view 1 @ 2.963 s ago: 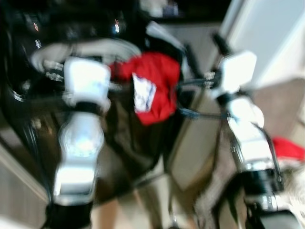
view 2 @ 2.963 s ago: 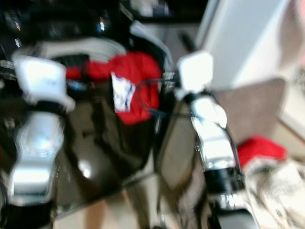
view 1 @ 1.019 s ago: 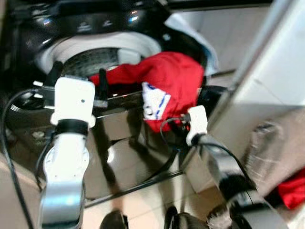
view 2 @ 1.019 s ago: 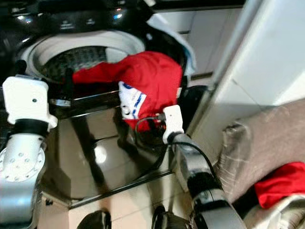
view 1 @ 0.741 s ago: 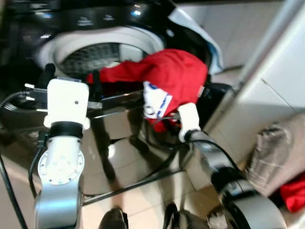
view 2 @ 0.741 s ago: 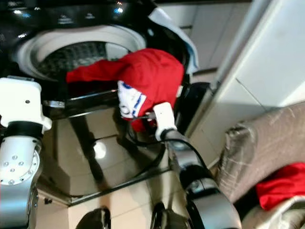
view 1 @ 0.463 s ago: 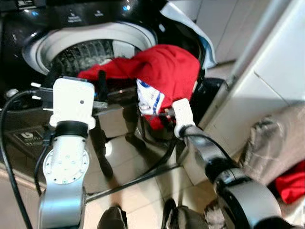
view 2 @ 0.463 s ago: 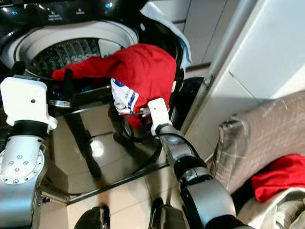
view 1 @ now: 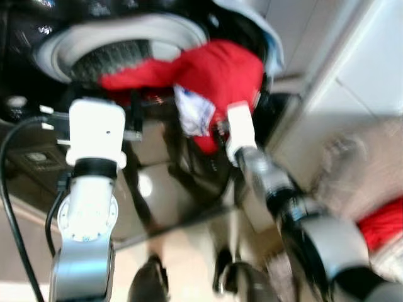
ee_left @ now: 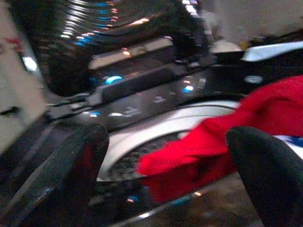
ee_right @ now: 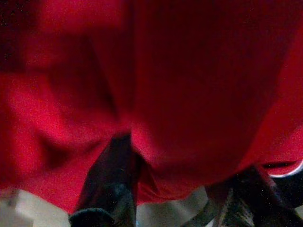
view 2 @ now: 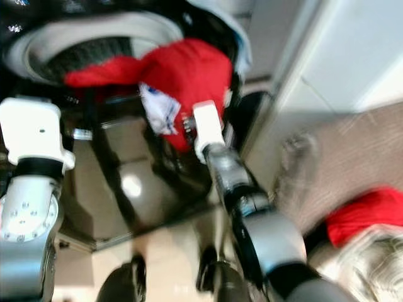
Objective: Clothes washing
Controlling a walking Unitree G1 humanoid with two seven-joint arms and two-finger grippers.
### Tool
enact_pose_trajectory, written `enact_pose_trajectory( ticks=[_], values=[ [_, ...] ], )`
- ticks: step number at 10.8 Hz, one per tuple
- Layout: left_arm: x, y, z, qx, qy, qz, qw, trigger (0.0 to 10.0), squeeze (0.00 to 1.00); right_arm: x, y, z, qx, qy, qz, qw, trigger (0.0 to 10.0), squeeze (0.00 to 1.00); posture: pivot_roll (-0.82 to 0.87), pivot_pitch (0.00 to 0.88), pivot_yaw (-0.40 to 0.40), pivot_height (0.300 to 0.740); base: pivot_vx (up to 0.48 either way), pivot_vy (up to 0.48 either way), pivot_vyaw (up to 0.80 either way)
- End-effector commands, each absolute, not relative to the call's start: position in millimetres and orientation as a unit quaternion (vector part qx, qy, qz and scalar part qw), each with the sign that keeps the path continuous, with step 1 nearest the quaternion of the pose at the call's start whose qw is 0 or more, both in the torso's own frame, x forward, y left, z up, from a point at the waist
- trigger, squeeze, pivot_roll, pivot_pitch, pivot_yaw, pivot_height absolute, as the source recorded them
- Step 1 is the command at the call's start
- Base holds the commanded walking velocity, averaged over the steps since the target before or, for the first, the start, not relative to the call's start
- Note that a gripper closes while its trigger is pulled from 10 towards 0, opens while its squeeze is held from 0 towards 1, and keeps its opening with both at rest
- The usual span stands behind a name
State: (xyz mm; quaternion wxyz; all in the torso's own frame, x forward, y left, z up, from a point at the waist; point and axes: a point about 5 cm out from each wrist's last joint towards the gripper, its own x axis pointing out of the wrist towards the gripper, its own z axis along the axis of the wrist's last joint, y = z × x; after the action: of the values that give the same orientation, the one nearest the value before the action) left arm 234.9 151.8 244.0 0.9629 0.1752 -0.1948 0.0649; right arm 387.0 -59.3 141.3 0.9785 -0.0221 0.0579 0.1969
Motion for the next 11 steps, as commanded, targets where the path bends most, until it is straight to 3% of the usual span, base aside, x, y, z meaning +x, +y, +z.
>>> enact_pose_trajectory(
  ticks=[1, 8, 11],
  values=[
    [236, 151, 241, 0.173, -0.191, 0.065, 0.964, 10.0, 0.00, 398, -56, 181, -0.004, -0.018, 0.201, 0.979, 0.0, 0.00, 0.26, 0.177, -0.062, 0.740, 0.000, 0.000, 0.00],
    [243, 149, 240, 0.159, -0.202, 0.076, 0.963, 10.0, 0.00, 401, -24, 347, -0.035, -0.243, 0.294, 0.924, 0.0, 0.00, 0.25, 0.134, -0.107, 0.740, 0.000, 0.000, 0.00],
    [244, 146, 239, 0.155, -0.204, 0.076, 0.964, 10.0, 0.00, 409, -27, 347, -0.102, -0.203, 0.233, 0.945, 0.0, 0.00, 0.26, 0.129, -0.127, 0.740, 0.000, 0.000, 0.00]
  ],
)
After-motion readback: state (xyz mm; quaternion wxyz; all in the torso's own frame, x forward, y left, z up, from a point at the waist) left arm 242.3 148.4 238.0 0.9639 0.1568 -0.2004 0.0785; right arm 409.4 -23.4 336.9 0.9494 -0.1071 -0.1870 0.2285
